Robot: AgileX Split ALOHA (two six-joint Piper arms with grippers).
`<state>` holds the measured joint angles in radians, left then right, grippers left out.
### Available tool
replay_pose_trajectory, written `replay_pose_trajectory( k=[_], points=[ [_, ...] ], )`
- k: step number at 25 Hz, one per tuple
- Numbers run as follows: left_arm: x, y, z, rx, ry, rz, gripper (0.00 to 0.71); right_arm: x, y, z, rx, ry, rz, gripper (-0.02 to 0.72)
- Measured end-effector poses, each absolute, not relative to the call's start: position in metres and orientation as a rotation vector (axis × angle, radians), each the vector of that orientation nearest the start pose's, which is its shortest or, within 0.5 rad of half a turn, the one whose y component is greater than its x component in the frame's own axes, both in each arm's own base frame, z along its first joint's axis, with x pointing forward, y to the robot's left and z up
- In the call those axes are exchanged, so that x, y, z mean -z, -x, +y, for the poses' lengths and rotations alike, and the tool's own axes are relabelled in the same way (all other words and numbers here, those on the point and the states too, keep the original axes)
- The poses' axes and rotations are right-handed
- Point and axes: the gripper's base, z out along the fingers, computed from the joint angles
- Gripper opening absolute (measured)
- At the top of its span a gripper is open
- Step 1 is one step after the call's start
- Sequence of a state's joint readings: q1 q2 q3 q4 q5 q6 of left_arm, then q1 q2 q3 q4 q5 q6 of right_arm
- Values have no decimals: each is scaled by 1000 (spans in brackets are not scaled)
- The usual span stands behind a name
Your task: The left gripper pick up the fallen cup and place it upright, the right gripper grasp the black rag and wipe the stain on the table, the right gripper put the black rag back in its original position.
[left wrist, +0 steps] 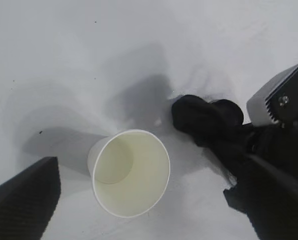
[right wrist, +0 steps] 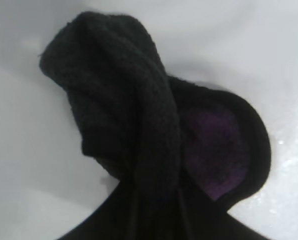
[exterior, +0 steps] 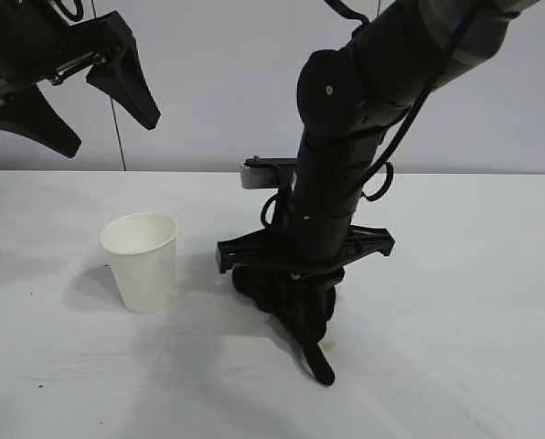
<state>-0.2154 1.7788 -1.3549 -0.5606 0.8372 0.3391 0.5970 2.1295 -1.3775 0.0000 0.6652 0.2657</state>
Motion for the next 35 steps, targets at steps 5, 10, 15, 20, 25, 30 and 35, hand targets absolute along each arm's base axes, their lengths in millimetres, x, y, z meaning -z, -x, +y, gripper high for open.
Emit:
replay_pose_trajectory(
  k=[5,10,15,20,25,30,35],
  points=[
    [-255,-362,-116,630,-341,2636,694,-116,-323,217,-138,452,2890,83],
    [-255,-362,-116,630,-342,2637,694,-116,-302,183,-93,384,2915,83],
    [-255,-362,-116,631,-343,2639,694,-117,-315,153,-95,204,2894,83],
    [-255,-361,-116,633,-345,2642,694,-121,-332,124,-95,80,2850,83],
    [-255,-361,-116,633,-345,2642,694,-144,-353,113,-98,10,2805,381],
    [-256,-361,-119,684,-315,2638,694,-183,-377,111,-120,24,2803,664],
    [-258,-361,-121,730,-286,2630,694,-217,-392,121,-365,-7,2767,667]
  ],
)
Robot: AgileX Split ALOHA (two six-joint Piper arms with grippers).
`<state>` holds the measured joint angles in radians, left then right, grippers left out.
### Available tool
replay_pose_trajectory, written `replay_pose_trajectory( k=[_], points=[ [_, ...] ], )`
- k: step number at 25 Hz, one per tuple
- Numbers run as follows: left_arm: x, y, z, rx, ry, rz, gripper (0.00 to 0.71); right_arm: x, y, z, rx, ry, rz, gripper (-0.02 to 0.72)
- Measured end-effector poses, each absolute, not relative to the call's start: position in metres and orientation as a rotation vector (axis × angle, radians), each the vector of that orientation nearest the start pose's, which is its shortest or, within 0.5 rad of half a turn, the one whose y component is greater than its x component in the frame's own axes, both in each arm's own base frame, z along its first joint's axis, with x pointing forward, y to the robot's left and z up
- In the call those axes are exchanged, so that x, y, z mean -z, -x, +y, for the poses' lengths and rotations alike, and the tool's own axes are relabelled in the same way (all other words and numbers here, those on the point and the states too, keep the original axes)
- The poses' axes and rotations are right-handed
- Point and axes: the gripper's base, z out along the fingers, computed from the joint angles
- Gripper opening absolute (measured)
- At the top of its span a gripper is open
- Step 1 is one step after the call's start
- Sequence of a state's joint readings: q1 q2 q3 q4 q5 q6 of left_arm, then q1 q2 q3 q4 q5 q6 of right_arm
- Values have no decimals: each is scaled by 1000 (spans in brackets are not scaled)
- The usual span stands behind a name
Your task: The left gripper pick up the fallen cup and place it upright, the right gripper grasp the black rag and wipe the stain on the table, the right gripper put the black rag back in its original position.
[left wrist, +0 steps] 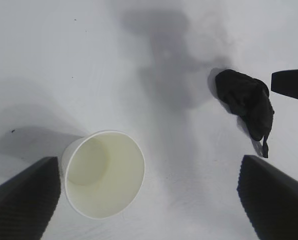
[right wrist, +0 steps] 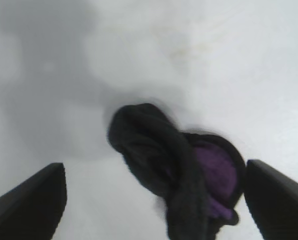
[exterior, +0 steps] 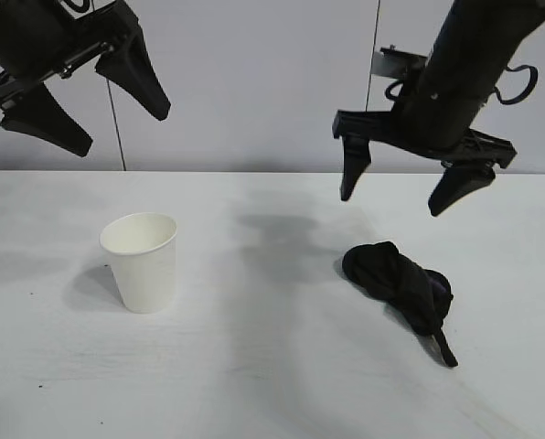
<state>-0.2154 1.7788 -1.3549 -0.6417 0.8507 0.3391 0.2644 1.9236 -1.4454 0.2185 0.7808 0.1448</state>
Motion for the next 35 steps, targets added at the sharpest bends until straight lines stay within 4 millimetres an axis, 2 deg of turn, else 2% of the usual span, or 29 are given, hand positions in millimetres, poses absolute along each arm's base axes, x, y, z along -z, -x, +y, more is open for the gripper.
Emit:
replay_pose_trajectory(
  k=[3,11,35],
  points=[
    [-258,-361,-121,733,-285,2631,694,-220,-393,117,-433,-11,2774,667],
    [-258,-361,-121,735,-283,2630,694,-231,-392,107,-418,4,2753,667],
    [-258,-361,-121,731,-286,2631,694,-232,-392,106,-416,5,2746,664]
  ],
)
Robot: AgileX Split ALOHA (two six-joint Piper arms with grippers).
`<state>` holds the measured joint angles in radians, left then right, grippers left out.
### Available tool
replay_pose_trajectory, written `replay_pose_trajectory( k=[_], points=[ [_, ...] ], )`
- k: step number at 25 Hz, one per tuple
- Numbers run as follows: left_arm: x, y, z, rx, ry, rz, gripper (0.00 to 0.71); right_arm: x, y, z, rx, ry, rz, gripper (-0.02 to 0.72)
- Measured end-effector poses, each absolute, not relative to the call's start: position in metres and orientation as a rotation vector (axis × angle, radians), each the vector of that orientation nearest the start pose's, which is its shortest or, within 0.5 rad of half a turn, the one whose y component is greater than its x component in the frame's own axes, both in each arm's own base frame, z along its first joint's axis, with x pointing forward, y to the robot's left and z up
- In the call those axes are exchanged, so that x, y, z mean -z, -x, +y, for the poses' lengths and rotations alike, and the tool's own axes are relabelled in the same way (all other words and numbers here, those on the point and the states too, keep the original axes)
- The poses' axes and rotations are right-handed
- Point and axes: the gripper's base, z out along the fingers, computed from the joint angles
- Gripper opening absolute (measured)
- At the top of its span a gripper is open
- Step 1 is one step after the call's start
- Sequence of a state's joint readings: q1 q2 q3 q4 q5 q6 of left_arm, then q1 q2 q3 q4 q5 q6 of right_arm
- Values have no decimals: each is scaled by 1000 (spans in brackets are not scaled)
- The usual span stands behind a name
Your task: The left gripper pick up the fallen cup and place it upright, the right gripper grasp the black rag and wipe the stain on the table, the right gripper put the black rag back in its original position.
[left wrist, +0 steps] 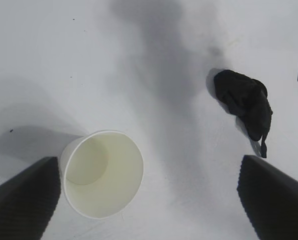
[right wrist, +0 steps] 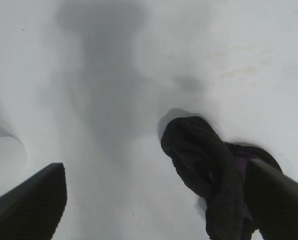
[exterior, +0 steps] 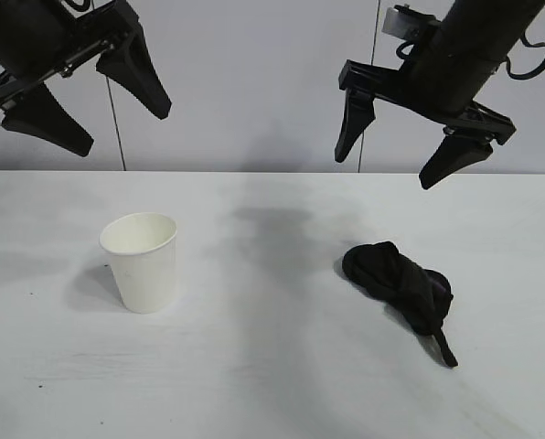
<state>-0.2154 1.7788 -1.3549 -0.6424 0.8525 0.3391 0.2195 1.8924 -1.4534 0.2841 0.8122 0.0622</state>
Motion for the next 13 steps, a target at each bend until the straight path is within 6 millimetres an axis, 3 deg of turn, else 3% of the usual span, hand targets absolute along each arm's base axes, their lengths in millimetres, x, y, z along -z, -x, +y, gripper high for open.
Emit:
replay_pose_trajectory(
  k=[7,13],
  points=[
    [-258,-361,-121,731,-286,2631,694,-232,-392,106,-417,-2,2743,664],
    [-258,-361,-121,731,-286,2631,694,-248,-399,107,-411,14,2694,664]
  ],
)
